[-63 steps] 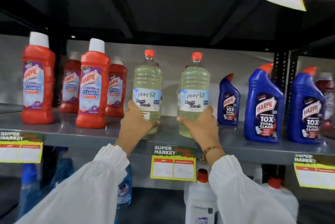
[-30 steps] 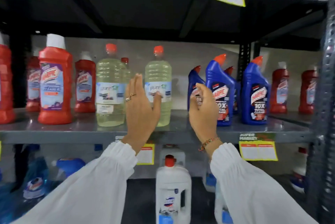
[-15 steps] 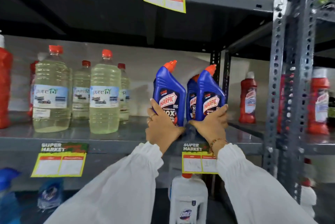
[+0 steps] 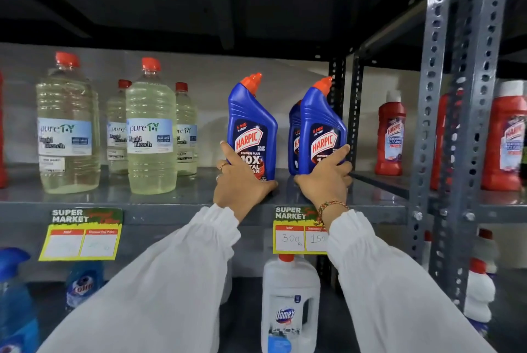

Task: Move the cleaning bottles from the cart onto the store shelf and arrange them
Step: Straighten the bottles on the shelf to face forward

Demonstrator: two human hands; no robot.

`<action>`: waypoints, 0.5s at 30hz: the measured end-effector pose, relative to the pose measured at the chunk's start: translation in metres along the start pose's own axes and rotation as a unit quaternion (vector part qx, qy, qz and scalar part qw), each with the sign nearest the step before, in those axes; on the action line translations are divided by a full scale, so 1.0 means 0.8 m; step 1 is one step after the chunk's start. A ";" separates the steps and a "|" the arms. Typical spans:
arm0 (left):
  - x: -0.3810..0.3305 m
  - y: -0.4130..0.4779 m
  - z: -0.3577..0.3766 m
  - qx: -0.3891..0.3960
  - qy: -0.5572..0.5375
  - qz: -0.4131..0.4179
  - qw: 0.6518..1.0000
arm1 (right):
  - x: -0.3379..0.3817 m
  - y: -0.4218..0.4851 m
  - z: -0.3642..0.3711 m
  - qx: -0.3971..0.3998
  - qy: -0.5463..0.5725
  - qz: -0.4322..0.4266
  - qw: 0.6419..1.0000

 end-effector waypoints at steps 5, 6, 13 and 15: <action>0.000 -0.002 -0.001 0.000 0.004 -0.001 1.000 | -0.001 -0.002 -0.002 0.000 0.003 -0.001 1.000; 0.000 -0.002 -0.002 -0.001 0.008 -0.002 1.000 | -0.001 -0.003 -0.002 -0.001 0.001 0.001 1.000; 0.001 0.000 -0.001 0.016 0.000 -0.016 1.000 | -0.001 -0.005 -0.005 0.010 0.016 0.012 1.000; 0.003 0.003 -0.001 0.030 -0.029 -0.014 0.999 | -0.005 -0.003 -0.007 0.009 0.052 0.014 0.999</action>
Point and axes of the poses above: each hand's wrist, its own y-axis towards the middle knuckle, its own z-axis out of the palm, x = y × z, the point moved 8 cm from there along y, towards the middle knuckle, and after that the axes turned 6 degrees about x, right-handed, at the moved point
